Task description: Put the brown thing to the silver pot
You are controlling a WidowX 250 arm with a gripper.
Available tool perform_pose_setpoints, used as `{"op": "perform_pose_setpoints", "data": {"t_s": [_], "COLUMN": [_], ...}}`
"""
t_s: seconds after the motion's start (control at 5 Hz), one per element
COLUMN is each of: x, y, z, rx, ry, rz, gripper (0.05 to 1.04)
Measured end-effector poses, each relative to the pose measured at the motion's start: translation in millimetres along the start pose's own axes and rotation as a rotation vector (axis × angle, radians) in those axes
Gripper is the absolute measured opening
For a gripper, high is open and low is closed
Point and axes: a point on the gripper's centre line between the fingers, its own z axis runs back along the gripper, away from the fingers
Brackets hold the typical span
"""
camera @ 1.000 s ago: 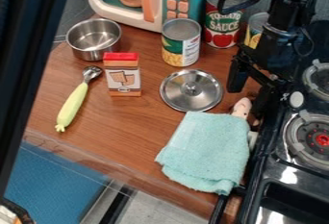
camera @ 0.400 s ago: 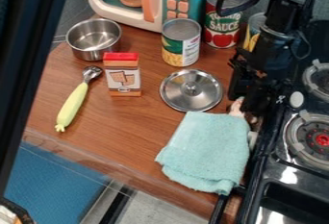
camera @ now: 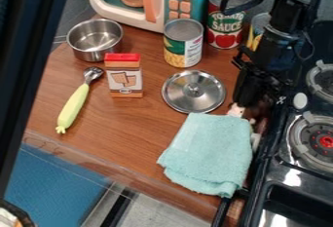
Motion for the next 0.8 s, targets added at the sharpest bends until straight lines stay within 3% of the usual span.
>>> {"op": "perform_pose_setpoints", "data": {"t_s": [0.4,0.6,0.8], "x": [-19,-43,-76], "y": [2,11,33], "z": [98,130,139], "rx": [0.105,0.14,0.15], "ry": [-0.248,-0.329,-0.361], "rz": [0.0,0.045,0.132], "gripper": [0.067,0.065,0.064]}}
